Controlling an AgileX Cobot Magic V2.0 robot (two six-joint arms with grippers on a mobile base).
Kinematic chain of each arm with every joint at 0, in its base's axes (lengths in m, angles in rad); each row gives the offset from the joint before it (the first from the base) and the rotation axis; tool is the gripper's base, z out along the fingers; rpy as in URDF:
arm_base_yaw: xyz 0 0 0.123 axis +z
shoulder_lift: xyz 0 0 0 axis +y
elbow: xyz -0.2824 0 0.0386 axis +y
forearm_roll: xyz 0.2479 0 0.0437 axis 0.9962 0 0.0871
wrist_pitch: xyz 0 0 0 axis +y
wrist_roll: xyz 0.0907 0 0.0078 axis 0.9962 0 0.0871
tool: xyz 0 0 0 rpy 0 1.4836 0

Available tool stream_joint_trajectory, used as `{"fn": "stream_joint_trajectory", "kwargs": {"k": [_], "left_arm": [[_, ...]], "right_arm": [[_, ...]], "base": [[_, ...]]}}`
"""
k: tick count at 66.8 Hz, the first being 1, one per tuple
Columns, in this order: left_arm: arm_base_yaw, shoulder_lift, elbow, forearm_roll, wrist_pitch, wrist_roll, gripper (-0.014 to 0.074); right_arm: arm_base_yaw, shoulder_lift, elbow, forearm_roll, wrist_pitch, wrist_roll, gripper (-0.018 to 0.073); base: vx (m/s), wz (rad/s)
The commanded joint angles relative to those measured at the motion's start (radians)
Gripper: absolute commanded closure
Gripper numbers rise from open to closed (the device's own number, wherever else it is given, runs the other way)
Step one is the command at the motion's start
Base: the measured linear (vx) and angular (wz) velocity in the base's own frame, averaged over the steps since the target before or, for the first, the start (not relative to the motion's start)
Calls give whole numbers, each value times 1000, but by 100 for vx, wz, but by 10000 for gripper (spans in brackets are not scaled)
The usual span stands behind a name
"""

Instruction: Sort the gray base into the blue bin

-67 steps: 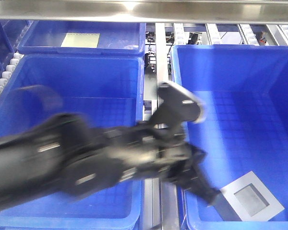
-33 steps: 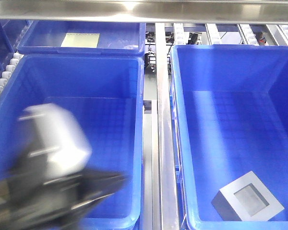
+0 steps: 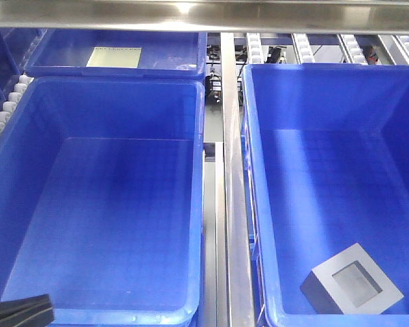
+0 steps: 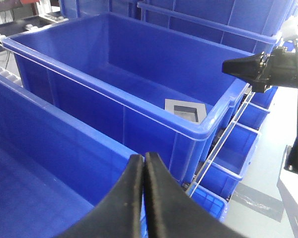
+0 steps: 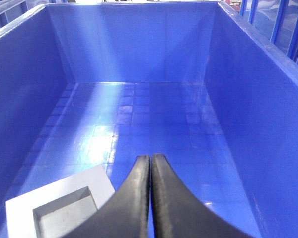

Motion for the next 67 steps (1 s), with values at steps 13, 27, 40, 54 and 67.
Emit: {"fn": "stream_joint_trajectory", "kwargs": {"k": [13, 27, 40, 54, 67], "left_arm": [[-6, -5, -21, 2, -37, -5, 603], [-6, -5, -21, 2, -36, -5, 603], [-6, -5, -21, 2, -53, -5, 603], [-6, -6, -13, -35, -62, 36, 603], [-6, -6, -13, -86, -65, 96, 603]], "right_arm": [[-3, 18, 2, -5, -53, -12, 564], [-3, 18, 2, -5, -53, -12, 564], [-3, 18, 2, -5, -53, -12, 564], [-3, 18, 2, -5, -53, -12, 564], [-3, 18, 2, -5, -53, -12, 564]], "base": [[0, 0], [0, 0], [0, 0], [0, 0], [0, 0]]}}
